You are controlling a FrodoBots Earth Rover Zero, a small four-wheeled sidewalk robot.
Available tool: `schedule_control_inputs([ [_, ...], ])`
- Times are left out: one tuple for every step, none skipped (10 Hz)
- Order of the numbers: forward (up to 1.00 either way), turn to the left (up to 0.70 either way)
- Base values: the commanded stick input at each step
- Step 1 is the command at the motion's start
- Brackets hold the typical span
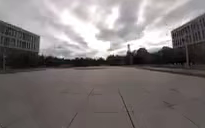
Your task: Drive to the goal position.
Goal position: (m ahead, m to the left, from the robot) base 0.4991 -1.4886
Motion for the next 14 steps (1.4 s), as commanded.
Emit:
schedule_control_inputs([
  [0.7, 0.0],
  [0.7, 0.0],
  [0.7, 0.0],
  [0.7, 0.0],
  [0.7, 0.0],
  [0.7, 0.0],
  [0.7, 0.0],
  [0.7, 0.0],
  [0.7, 0.0],
  [0.7, 0.0],
  [0.7, 0.0],
  [0.64, 0.0],
  [0.55, 0.0],
  [0.47, 0.0],
])
